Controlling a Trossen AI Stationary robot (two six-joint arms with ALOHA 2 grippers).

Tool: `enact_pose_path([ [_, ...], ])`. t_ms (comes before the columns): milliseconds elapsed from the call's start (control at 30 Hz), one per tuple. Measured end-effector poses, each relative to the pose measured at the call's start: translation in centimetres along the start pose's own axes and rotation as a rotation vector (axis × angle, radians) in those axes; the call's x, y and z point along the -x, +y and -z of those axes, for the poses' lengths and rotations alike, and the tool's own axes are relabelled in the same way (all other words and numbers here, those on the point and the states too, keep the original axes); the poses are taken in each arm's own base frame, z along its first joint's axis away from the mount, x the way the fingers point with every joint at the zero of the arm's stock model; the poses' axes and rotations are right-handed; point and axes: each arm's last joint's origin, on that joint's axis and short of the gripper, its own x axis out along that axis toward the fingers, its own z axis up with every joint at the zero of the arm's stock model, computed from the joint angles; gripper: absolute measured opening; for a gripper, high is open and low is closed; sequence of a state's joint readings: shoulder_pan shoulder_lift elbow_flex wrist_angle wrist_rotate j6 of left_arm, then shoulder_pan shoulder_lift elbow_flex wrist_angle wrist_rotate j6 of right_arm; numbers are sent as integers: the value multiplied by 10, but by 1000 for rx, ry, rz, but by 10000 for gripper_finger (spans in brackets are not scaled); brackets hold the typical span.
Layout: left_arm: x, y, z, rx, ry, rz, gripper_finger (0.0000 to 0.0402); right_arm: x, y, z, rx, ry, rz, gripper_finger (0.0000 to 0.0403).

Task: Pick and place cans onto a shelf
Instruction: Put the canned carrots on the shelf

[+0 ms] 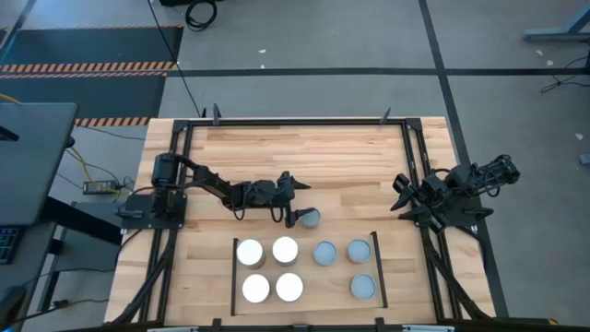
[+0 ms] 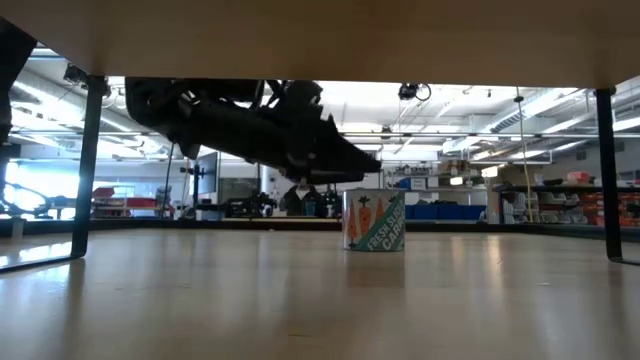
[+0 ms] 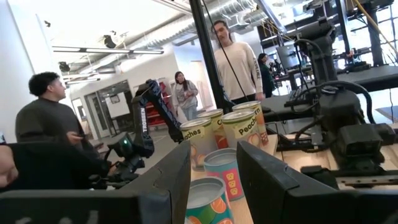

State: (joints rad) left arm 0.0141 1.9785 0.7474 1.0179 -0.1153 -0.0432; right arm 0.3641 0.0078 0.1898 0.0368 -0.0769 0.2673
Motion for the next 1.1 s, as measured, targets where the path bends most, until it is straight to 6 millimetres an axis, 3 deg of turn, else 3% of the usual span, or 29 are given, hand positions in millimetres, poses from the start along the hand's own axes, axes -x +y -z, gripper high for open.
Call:
enact_pose_path([
  [167,2,-12,-5,77,-45,45,389,0,0,0,0,0,0,137],
  [533,1,-30,18,25,57,21,390,0,0,0,0,0,0,137],
  [833,-4,-32,13,96,55,46,390,0,0,0,0,0,0,137],
  [967,-10,-45,0,96,9,116,390,0,0,0,0,0,0,137],
  [1100,-12,-55,2,5,50,76,390,0,0,0,0,0,0,137],
])
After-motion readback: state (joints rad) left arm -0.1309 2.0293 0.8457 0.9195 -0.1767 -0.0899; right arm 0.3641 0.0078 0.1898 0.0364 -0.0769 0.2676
